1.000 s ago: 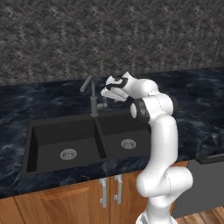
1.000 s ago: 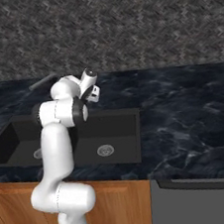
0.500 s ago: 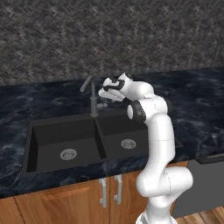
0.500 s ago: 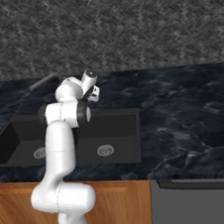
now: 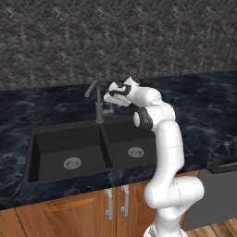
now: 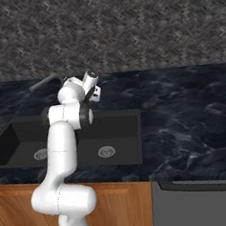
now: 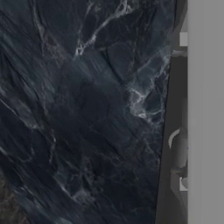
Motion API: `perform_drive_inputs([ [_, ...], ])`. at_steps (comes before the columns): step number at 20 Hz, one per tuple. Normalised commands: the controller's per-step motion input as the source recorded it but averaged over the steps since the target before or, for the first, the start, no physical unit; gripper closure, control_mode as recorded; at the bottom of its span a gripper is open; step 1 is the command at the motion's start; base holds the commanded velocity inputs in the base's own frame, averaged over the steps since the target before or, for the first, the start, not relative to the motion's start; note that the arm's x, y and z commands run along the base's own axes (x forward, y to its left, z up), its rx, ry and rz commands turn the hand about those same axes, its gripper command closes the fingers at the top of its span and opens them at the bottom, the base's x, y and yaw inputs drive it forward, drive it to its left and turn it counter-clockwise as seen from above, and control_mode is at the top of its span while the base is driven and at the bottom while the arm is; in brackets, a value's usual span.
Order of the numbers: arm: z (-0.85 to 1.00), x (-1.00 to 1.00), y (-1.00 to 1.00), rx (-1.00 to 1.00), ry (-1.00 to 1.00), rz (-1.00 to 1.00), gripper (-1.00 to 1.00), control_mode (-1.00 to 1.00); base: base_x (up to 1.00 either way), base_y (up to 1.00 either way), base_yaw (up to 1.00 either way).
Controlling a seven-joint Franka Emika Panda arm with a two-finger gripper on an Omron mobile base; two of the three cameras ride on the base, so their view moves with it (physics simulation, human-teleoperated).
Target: Turn on the sink faucet and place the jug under the water for a few seconds to fill it up.
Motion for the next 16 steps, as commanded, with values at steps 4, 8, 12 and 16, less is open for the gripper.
perform_drive_inputs([
  [4, -0.23, 0.05, 0.00, -0.03, 0.00, 0.00, -1.00, -1.00, 0.00, 0.00, 0.00],
  [8, -0.15, 0.03, 0.00, -0.01, 0.00, 0.00, -1.00, -1.00, 0.00, 0.00, 0.00],
  [12, -0.08, 0.01, 0.00, -0.01, 0.00, 0.00, 1.00, -1.00, 0.00, 0.00, 0.00],
  [16, 0.00, 0.00, 0.00, 0.00, 0.00, 0.00, 1.00, -1.00, 0.00, 0.00, 0.00],
])
